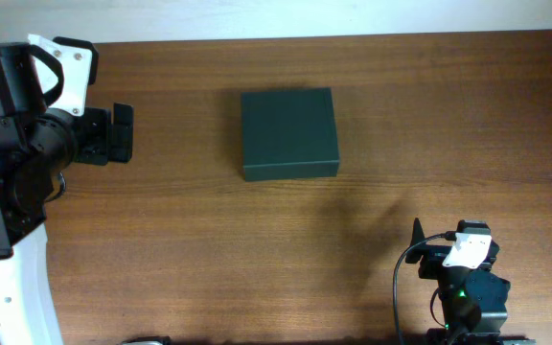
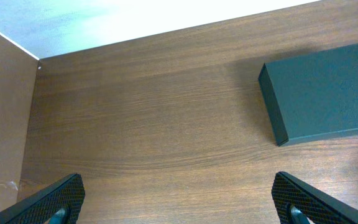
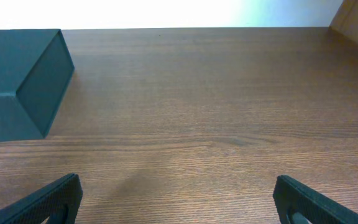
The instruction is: Pack container
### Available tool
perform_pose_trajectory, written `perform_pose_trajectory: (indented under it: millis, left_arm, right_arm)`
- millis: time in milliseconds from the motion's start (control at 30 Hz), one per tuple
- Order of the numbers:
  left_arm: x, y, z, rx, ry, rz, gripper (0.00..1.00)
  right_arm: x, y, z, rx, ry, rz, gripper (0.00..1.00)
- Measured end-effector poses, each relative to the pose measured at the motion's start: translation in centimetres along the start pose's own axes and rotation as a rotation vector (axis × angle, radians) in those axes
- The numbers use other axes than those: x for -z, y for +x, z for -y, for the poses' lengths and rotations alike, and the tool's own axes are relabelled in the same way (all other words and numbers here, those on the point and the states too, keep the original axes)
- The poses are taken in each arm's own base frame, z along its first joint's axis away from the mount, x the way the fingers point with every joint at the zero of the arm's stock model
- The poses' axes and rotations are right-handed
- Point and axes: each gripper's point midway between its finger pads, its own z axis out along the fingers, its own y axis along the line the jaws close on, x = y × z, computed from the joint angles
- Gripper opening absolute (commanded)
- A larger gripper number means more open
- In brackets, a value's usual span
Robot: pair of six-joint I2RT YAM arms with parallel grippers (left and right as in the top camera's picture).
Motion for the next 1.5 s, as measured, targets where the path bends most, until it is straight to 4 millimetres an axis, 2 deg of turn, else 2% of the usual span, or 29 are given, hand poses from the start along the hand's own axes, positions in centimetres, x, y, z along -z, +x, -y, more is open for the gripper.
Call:
perform_pose_trajectory:
  millis: [200,333,467,600,633,700,900,1000,1267,1500]
  left_arm:
    - [0.7,-0.3,-0.2,0.001,-0.012,0.036,0.99]
    - [3.3,-0.6,-0.4,0.006,-0.044,0.168,0.99]
    - [6.5,0.6,-0.2,0.019,-0.087,0.376,0.99]
    - [6.7,3.8,0.7,0.034,-0.096,0.515,0.99]
    - [6.3,4.6,1.0,0.037,-0.097,0.539,0.99]
    - [4.1,7.7,1.9,0.037,-0.088,0.535,0.99]
    - [-3.7,17.6,4.3,0.036,-0.057,0.404,0.99]
    - [-6.4,21.1,5.2,0.038,-0.05,0.375,0.99]
    - [-10.8,25.2,6.3,0.038,-0.051,0.398,0.99]
    - [-13.3,27.4,7.2,0.028,-0.02,0.334,0.99]
  right_arm:
    - [0.0,0.0,0.0,0.0,0.0,0.0,0.99]
    - [0.0,0.0,0.0,0.0,-0.001,0.0,0.99]
    - [0.0,0.0,0.0,0.0,0.0,0.0,0.99]
    - [0.0,0.0,0.0,0.001,-0.001,0.0,0.99]
    - [0.0,0.0,0.0,0.0,-0.001,0.0,0.99]
    - [0.0,0.0,0.0,0.0,0.0,0.003,0.99]
    - [0.0,0.0,0.0,0.0,0.0,0.002,0.99]
    - [0.0,0.0,0.0,0.0,0.0,0.002,0.99]
    - [0.0,0.0,0.0,0.0,0.0,0.002,0.99]
    - [0.0,0.0,0.0,0.0,0.0,0.002,0.99]
